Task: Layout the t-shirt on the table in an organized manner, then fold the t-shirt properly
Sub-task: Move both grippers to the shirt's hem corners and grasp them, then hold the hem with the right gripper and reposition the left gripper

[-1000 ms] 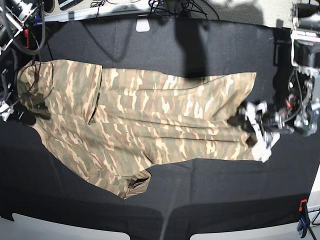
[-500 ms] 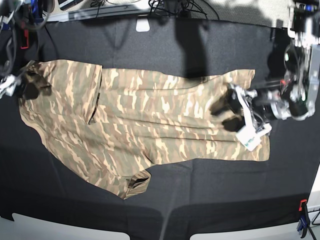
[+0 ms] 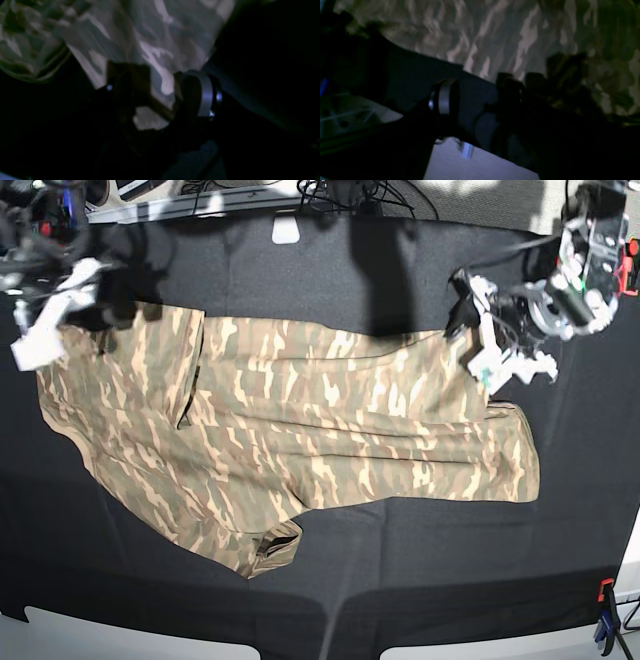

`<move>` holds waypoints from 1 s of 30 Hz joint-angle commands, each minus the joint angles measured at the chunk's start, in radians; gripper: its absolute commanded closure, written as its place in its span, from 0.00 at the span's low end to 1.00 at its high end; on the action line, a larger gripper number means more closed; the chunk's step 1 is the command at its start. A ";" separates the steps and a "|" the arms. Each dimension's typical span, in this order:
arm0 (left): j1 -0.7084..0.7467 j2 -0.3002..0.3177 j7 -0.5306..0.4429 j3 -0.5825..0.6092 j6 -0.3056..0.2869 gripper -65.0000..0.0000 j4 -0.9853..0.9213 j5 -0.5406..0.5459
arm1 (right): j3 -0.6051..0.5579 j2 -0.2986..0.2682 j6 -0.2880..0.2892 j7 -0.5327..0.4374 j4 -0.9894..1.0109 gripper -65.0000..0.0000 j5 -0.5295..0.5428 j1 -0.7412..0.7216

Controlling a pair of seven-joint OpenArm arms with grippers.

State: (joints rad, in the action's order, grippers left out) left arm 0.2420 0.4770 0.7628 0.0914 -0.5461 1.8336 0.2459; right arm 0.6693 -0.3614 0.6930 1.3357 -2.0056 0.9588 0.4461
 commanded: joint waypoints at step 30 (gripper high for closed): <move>-0.010 0.008 -0.028 -0.006 0.024 0.49 0.017 0.009 | -1.087 -0.217 -0.597 -0.552 0.189 0.58 -1.412 -0.058</move>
State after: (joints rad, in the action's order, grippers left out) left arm 0.2409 0.4767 0.7555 0.0914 -0.5266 1.8336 0.2462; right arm -0.4240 -0.5648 0.0944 0.7517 -1.8175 -0.4473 0.3836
